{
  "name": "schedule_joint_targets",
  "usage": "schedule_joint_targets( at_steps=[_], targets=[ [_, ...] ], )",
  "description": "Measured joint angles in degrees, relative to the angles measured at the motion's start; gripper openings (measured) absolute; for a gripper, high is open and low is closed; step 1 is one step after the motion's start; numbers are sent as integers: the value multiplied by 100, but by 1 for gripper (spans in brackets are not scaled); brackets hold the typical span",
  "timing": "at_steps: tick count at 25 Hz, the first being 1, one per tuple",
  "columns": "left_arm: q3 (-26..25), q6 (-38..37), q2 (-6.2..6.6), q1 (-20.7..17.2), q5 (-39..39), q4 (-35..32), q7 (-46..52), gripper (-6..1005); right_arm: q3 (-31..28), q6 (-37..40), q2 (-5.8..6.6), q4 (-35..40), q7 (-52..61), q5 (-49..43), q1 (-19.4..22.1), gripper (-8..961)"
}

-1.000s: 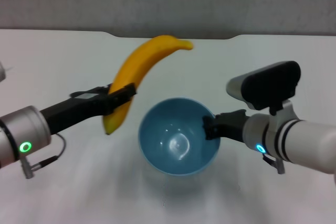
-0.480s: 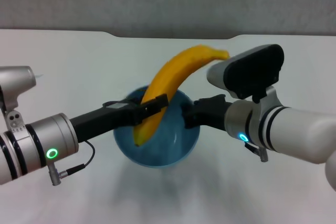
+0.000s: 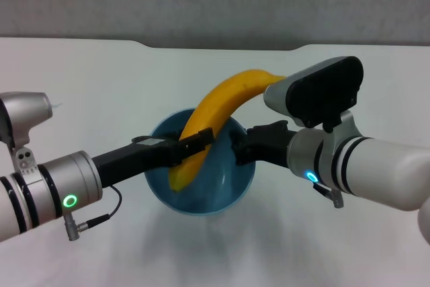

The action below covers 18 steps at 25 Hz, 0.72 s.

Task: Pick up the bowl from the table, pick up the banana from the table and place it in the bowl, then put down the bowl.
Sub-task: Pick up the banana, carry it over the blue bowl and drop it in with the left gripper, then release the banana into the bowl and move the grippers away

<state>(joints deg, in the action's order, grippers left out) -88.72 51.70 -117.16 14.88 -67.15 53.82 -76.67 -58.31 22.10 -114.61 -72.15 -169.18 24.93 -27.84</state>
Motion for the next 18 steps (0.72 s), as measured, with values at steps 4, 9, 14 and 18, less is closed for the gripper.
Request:
schedule_joint_targets(
  at_steps=[4, 9, 14, 18],
  targets=[
    [-13, -24, 4, -46, 150, -14, -172, 561, -23, 3, 0, 25, -2, 16, 35, 35],
    [-129, -43, 25, -76, 165, -62, -223, 759, -23, 43, 0, 49, -1, 31, 29, 36],
    [-435, -63, 37, -153, 111, -154, -267, 915, -63, 162, 0, 92, 32, 77, 22, 36],
    [-826, -213, 53, -277, -454, -121, -190, 915, -244, 577, 5, 381, 1, 602, -263, 36]
  ],
)
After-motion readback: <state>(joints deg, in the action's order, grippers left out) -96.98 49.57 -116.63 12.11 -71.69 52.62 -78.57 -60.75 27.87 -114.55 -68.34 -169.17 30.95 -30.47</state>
